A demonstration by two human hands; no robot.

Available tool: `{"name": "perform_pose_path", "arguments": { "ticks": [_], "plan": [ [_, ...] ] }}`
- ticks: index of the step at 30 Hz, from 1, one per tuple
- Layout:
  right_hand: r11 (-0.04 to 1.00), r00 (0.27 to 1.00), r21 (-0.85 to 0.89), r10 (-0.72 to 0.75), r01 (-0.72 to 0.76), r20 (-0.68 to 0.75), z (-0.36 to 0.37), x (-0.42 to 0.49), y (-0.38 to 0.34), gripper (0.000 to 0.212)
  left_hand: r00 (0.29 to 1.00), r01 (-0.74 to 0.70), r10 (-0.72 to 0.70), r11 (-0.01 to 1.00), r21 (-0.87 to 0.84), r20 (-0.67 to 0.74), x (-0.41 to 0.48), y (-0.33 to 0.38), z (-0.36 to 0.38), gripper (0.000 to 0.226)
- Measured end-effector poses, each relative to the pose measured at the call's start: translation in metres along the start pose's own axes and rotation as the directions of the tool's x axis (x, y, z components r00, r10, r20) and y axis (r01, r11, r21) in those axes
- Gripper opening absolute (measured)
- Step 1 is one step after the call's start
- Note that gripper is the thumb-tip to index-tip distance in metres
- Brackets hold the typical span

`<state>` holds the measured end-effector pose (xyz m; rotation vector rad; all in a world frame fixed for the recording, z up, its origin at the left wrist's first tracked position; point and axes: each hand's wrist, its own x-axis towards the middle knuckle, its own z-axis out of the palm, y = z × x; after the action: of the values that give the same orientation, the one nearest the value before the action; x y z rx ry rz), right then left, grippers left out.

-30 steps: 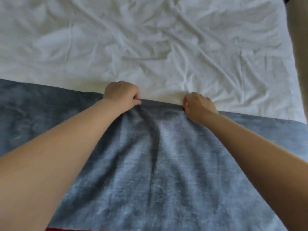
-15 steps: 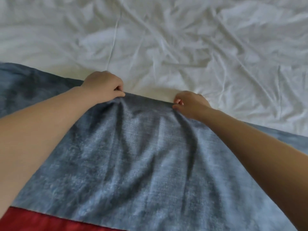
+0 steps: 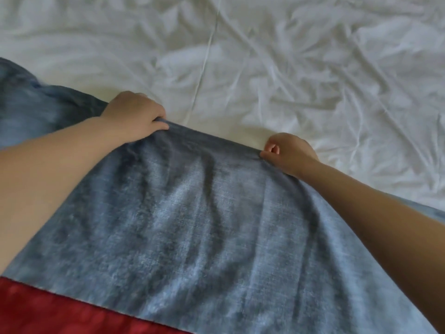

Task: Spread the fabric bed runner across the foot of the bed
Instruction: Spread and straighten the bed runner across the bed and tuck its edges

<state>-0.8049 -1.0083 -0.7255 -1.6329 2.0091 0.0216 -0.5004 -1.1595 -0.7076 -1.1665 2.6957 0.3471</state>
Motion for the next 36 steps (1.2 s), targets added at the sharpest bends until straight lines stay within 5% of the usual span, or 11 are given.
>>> {"name": "perform_pose_path", "arguments": {
  "ticks": [9,19,25,30,36],
  "plan": [
    [0.992,0.995,0.077,0.099,-0.1,0.018,0.0,0.014,-0.036,0.02,0.995,0.048,-0.057,0.992,-0.118,-0.077,-0.011,-0.034,0.0,0.022],
    [0.978,0.997,0.194,0.075,-0.076,0.012,0.029,0.047,-0.111,0.016,0.984,0.078,-0.059,0.991,0.107,-0.17,-0.022,-0.088,0.002,0.009],
    [0.99,0.995,0.106,0.092,-0.095,0.034,0.032,0.052,-0.115,0.018,0.975,0.072,-0.053,0.994,0.08,-0.214,-0.024,-0.095,0.013,0.013],
    [0.997,0.994,0.004,0.071,-0.071,-0.083,0.031,0.033,-0.128,0.018,0.972,0.077,-0.065,0.996,0.048,-0.224,-0.04,-0.101,0.001,0.021],
    [0.994,0.984,-0.111,-0.027,0.007,-0.175,0.028,0.022,-0.142,0.023,0.976,0.188,-0.187,0.982,-0.007,-0.111,-0.069,-0.116,-0.022,0.03]
  ]
}}
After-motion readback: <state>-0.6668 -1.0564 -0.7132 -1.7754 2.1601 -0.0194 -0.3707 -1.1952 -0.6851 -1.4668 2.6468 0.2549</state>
